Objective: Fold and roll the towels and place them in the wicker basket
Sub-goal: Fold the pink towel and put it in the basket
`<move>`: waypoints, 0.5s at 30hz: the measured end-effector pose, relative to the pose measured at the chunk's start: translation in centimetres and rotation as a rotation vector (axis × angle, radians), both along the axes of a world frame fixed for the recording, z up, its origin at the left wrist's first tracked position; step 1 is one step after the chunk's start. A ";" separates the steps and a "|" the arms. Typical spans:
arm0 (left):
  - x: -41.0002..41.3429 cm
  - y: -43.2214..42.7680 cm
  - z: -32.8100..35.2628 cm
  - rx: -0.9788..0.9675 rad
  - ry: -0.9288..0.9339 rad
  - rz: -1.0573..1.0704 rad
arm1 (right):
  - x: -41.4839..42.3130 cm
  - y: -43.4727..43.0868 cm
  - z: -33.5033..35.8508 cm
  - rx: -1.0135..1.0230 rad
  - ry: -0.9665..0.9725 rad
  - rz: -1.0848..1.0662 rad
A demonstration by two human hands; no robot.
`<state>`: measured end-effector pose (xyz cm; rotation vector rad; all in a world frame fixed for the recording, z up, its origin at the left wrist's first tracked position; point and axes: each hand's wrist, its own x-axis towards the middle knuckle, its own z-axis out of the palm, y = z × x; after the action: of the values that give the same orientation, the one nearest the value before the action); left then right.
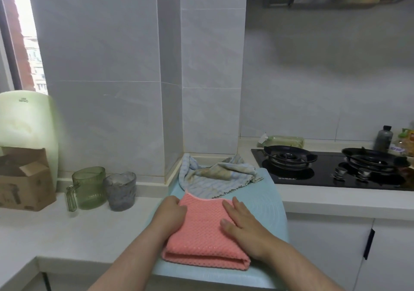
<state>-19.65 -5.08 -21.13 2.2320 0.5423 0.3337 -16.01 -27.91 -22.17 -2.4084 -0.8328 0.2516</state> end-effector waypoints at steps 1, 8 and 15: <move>-0.1 0.0 -0.5 0.035 -0.012 0.014 | -0.1 0.2 -0.2 -0.034 -0.015 0.009; -1.3 -0.3 -1.5 0.533 -0.248 -0.071 | -0.2 0.6 -0.9 -0.197 -0.078 -0.003; -1.7 0.6 -2.3 0.500 0.164 -0.544 | 0.1 0.8 -1.3 -0.230 -0.091 -0.025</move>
<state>-21.30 -4.49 -23.39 2.7915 -0.1004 -0.0054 -15.96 -27.09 -23.47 -2.6600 -0.8538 0.2414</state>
